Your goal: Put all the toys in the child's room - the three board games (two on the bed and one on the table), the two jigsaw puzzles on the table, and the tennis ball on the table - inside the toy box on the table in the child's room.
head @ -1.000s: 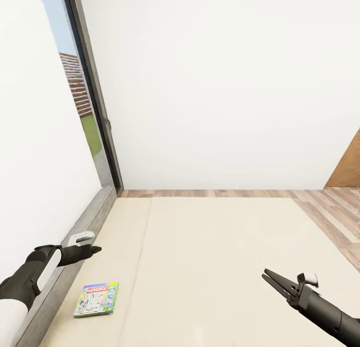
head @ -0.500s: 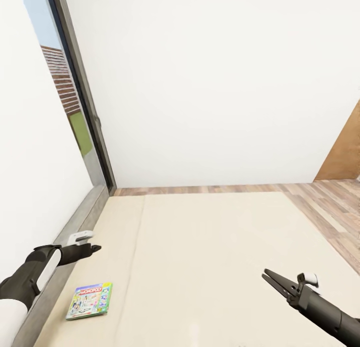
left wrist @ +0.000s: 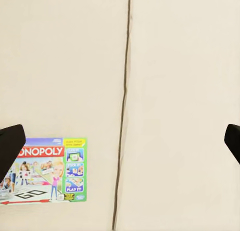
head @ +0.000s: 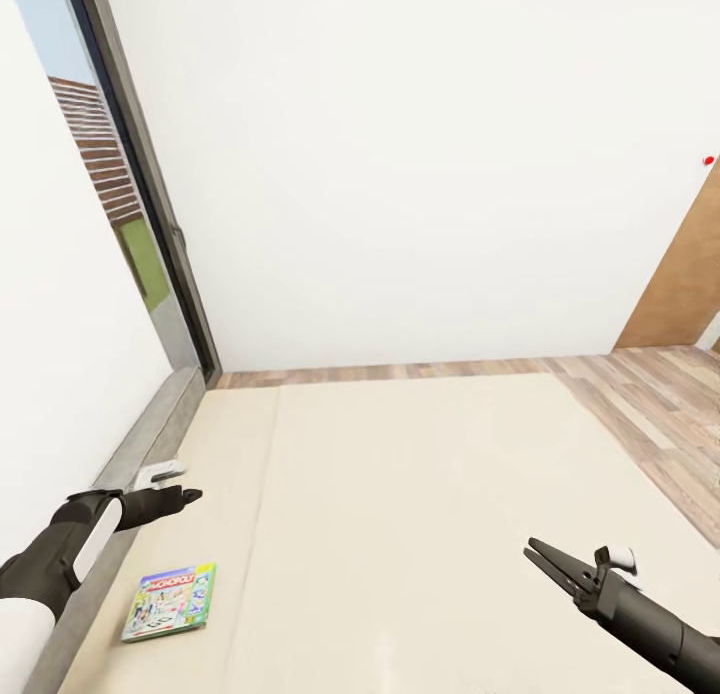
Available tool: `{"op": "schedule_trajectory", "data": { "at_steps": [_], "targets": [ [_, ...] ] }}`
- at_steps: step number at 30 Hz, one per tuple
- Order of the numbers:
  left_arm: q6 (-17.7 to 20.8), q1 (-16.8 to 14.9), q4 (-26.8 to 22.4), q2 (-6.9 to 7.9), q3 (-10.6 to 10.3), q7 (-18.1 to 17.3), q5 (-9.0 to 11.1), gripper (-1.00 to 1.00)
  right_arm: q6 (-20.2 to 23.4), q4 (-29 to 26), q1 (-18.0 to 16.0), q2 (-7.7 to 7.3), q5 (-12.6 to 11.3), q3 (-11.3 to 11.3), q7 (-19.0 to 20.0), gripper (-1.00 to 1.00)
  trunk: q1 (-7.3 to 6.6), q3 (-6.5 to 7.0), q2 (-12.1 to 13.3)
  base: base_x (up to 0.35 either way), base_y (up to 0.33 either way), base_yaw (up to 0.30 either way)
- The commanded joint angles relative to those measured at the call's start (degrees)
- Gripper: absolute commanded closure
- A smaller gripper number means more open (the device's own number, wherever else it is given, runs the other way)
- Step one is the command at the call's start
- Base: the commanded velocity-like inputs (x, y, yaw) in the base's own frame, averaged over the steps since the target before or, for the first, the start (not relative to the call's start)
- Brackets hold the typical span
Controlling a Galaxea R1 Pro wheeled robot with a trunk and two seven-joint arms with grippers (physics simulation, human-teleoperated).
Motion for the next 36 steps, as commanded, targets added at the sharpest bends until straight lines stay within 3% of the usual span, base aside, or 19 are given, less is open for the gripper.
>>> {"op": "schedule_trajectory", "data": {
  "at_steps": [1,36],
  "targets": [
    [0.4,0.0,-0.1,-0.01,0.1,-0.2,0.0,-1.0,0.2,0.0,0.0,-0.01,0.0,0.0,0.1,-1.0,0.03,-0.19,-0.1,0.0,0.0,-0.087],
    [0.3,0.0,-0.1,0.0,0.2,-0.2,0.0,-1.0,-1.6,0.0,0.0,0.31,0.0,0.3,-0.2,-1.0,0.03,-3.33,-0.1,0.0,0.0,-0.082]
  ]
}}
